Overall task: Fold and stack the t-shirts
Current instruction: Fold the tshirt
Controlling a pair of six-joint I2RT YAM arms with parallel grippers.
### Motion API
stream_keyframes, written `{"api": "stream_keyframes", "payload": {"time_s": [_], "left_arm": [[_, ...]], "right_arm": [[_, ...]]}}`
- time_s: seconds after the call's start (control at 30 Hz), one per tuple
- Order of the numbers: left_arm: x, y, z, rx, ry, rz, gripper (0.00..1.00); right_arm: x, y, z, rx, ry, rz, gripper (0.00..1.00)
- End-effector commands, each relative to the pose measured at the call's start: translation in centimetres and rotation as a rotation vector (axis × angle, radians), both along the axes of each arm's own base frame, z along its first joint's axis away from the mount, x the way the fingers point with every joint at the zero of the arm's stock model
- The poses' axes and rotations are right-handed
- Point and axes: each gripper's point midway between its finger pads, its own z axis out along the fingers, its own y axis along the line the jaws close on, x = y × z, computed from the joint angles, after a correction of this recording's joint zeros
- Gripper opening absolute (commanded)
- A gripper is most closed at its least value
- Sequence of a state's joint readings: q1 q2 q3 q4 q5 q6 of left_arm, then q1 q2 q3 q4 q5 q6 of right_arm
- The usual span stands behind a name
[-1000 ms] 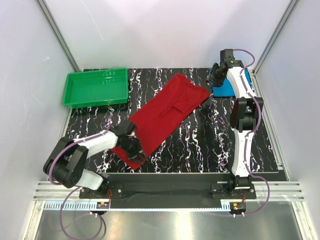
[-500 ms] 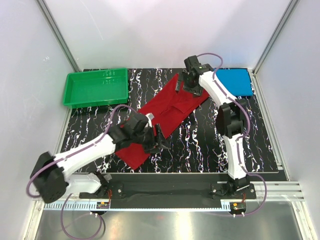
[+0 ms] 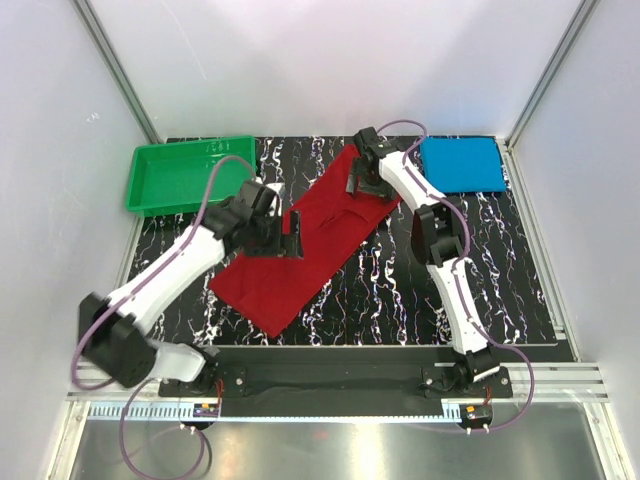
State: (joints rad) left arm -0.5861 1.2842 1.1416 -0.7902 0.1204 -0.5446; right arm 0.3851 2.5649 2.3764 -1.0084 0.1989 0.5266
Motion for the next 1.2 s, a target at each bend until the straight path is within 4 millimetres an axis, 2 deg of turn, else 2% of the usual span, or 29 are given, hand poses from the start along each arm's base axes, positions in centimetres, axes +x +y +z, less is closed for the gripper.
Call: {"api": "stream_keyframes", "payload": {"time_s": [0.0,0.1,0.13,0.17,0.2,0.23,0.27,0.3,0.33,0.37,0.4,0.47,0.5,0.53,0.57,0.6,0.63,0.73,0.77,0.87,0.93,1.0,1.13,1.17], "left_arm": [[2.7,4.1,-2.8,0.268,-0.006,-0.116,0.9],[4.3,4.3,-5.9,0.362,0.038,-0.199,0.91],[4.5,4.2,-6.9,0.372,0.058,-0.209,0.91],[4.7,4.2,-8.7,0.393,0.101,-0.217,0.91],[5.1,3.8,-9.5,0.386,0.101,-0.221,0.91],[5.3,3.7,-10.2,0.391,0.116,-0.219,0.91],[5.3,3.6,-11.5,0.401,0.152,-0.221,0.93],[5.2,3.2,-11.8,0.386,0.168,-0.217,0.93],[5.0,3.2,-12.3,0.387,0.179,-0.213,0.93],[5.0,3.2,-12.7,0.385,0.186,-0.208,0.93],[4.9,3.3,-13.3,0.394,0.204,-0.196,0.93],[4.3,3.7,-14.1,0.408,0.243,-0.189,0.93],[3.8,3.7,-14.8,0.409,0.278,-0.175,0.93],[3.4,3.7,-15.2,0.402,0.303,-0.169,0.93],[2.6,3.5,-15.9,0.389,0.339,-0.169,0.92],[2.1,3.4,-16.3,0.378,0.371,-0.14,0.92],[1.6,3.1,-16.7,0.359,0.398,-0.135,0.91],[-0.4,1.0,-17.4,0.21,0.48,-0.094,0.9],[-1.4,-0.4,-17.6,0.12,0.524,-0.073,0.89],[-2.2,-3.2,-17.0,-0.01,0.544,-0.048,0.88],[-3.3,-4.9,-16.6,-0.034,0.55,-0.073,0.88],[-3.7,-7.4,-15.4,-0.089,0.549,-0.081,0.88],[-5.9,-13.4,-12.4,-0.25,0.562,-0.13,0.88],[-5.5,-15.3,-11.0,-0.336,0.526,-0.155,0.88]], "right_arm": [[2.8,0.2,-0.4,-0.059,-0.081,0.064,1.0],[4.1,0.7,-0.6,-0.059,-0.108,0.11,1.0],[4.8,1.0,0.1,-0.047,-0.139,0.118,1.0],[5.2,1.3,0.8,-0.04,-0.159,0.136,1.0],[5.5,1.6,1.5,-0.03,-0.18,0.146,1.0],[6.1,1.9,3.5,-0.011,-0.229,0.154,1.0],[6.4,2.0,4.6,-0.01,-0.254,0.165,1.0],[6.6,1.9,6.1,-0.008,-0.28,0.165,1.0],[6.5,1.8,8.9,-0.001,-0.32,0.165,1.0],[6.4,1.8,10.5,0.003,-0.342,0.166,1.0],[6.0,1.6,13.8,0.019,-0.388,0.166,1.0],[4.9,1.3,15.7,0.023,-0.393,0.185,1.0],[4.0,0.9,19.0,0.028,-0.438,0.182,1.0],[3.1,0.1,18.6,0.004,-0.411,0.18,1.0],[2.4,-0.3,19.4,-0.007,-0.413,0.19,1.0],[1.4,-0.9,21.8,-0.005,-0.444,0.191,1.0],[0.5,-1.6,20.9,-0.03,-0.406,0.195,1.0],[-1.8,-3.4,21.1,-0.039,-0.372,0.186,1.0],[-2.8,-4.1,20.8,-0.029,-0.351,0.183,1.0],[-4.0,-4.8,19.8,-0.022,-0.318,0.178,1.0],[-4.9,-5.2,18.7,-0.024,-0.286,0.184,1.0],[-5.4,-5.1,17.6,-0.021,-0.259,0.19,1.0],[-4.9,-4.7,16.4,-0.006,-0.256,0.195,1.0],[-4.8,-4.4,16.0,-0.002,-0.251,0.2,1.0]]}}
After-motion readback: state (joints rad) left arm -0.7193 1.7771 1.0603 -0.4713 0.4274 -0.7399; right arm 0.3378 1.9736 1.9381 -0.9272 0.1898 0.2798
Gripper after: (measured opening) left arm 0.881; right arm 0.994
